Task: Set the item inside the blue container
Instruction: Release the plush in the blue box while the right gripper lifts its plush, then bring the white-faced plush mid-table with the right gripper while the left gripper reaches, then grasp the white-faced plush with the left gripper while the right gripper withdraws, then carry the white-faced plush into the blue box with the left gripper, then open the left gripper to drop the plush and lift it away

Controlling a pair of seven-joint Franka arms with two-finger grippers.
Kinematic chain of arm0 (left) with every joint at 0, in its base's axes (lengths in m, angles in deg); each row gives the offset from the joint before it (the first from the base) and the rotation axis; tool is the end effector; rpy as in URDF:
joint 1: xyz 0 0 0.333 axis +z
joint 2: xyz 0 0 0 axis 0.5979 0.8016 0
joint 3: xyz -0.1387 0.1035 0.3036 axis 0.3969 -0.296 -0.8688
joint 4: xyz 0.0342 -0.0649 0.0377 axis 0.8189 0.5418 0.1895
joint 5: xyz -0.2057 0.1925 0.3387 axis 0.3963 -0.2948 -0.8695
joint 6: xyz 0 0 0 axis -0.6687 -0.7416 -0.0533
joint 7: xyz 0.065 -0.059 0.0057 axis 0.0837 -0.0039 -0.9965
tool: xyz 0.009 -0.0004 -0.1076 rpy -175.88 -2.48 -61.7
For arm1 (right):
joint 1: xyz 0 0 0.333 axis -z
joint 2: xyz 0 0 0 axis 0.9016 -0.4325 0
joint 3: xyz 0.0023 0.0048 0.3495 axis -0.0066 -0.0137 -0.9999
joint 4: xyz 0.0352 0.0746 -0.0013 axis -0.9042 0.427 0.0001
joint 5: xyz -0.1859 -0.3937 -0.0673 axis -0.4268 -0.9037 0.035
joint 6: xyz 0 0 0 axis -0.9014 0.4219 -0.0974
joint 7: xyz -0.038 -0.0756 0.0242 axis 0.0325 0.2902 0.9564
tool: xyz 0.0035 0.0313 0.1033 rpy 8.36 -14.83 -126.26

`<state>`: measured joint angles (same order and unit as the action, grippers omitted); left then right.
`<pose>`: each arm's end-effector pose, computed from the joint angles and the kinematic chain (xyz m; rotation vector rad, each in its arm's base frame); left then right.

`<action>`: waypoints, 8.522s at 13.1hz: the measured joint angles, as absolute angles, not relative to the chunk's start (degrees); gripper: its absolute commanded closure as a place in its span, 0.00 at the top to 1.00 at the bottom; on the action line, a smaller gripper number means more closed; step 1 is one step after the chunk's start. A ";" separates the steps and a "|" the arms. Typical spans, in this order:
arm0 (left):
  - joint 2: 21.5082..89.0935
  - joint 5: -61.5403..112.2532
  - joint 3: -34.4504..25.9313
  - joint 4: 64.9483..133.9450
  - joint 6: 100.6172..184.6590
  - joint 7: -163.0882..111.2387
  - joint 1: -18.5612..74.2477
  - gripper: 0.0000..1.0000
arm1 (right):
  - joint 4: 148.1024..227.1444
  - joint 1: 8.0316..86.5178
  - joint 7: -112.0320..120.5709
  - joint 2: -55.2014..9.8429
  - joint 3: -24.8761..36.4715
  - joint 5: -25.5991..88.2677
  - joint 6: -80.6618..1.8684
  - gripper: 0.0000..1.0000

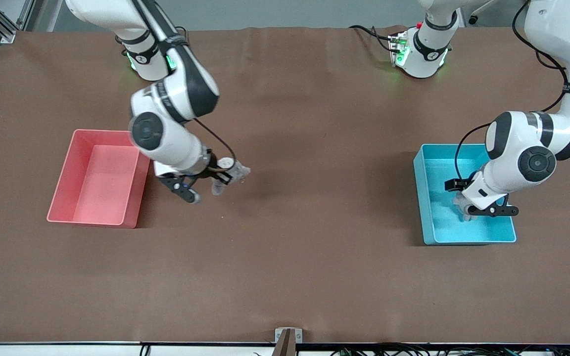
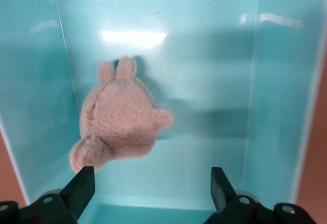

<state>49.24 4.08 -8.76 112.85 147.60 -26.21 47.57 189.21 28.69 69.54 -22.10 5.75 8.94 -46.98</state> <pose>0.6369 -0.0176 0.2866 -3.0253 0.0841 0.2470 0.6024 0.3709 0.3471 -2.8542 0.9686 0.1920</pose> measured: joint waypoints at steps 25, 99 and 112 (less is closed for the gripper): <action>60.91 11.65 10.46 93.57 145.73 -70.93 36.11 1.00 | 175.22 16.58 97.79 -41.54 7.59 -13.11 -59.86 1.00; 58.58 -6.77 20.77 115.53 149.56 -39.57 76.74 0.19 | 189.16 64.98 3.15 7.10 7.08 -5.58 -15.48 1.00; 58.55 -8.32 20.90 113.40 148.91 -39.85 77.00 1.00 | 189.14 64.90 1.76 7.23 6.70 -5.57 -15.60 1.00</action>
